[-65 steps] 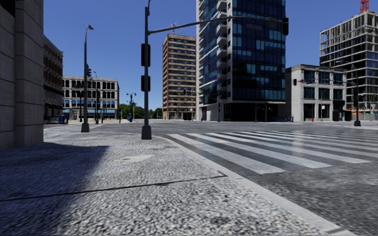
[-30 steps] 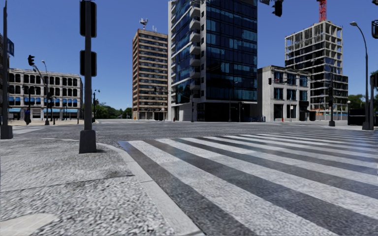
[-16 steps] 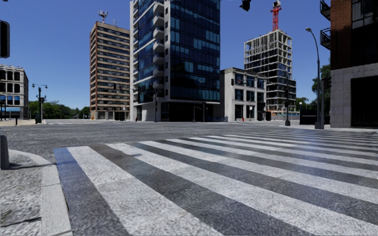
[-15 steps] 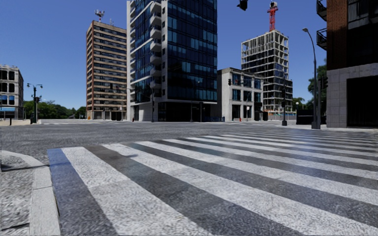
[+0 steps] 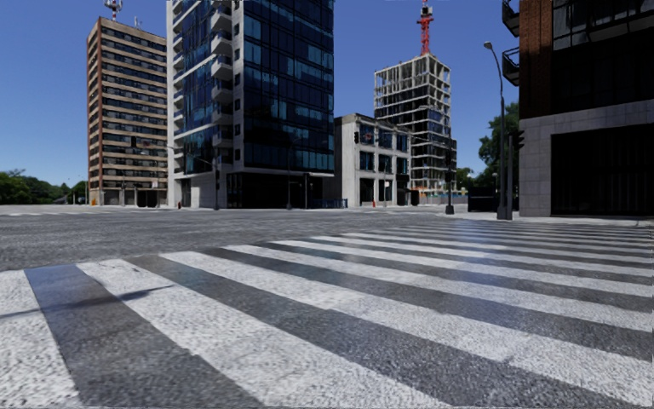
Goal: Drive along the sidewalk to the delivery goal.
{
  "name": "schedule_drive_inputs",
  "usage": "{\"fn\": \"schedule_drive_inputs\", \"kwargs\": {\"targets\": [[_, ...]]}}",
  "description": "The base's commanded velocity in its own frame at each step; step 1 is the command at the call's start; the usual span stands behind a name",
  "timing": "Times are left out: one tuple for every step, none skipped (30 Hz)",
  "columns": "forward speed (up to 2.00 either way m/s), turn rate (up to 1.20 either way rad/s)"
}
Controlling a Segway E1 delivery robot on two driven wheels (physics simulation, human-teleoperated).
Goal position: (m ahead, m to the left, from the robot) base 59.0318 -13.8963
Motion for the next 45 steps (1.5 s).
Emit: {"fn": "schedule_drive_inputs", "kwargs": {"targets": [[2.00,-0.52],[2.00,-0.52],[2.00,-0.52],[2.00,-0.52],[2.00,-0.52],[2.00,-0.52],[2.00,-0.52],[2.00,-0.52],[2.00,-0.52],[2.00,-0.52],[2.00,-0.52],[2.00,-0.52],[2.00,-0.52],[2.00,-0.48],[2.00,-0.48],[2.00,-0.42],[2.00,-0.37],[2.00,-0.35],[2.00,-0.35],[2.00,-0.34],[2.00,-0.31],[2.00,-0.19],[2.00,-0.19],[2.00,0.00],[2.00,0.00],[2.00,0.00],[2.00,0.00],[2.00,0.00],[2.00,0.00],[2.00,0.00],[2.00,0.00],[2.00,0.00],[2.00,0.00],[2.00,0.00],[2.00,0.00],[2.00,0.00],[2.00,0.00],[2.00,0.00],[2.00,0.00],[2.00,0.00],[2.00,0.00],[2.00,0.00],[2.00,0.00],[2.00,0.00],[2.00,0.00]]}}
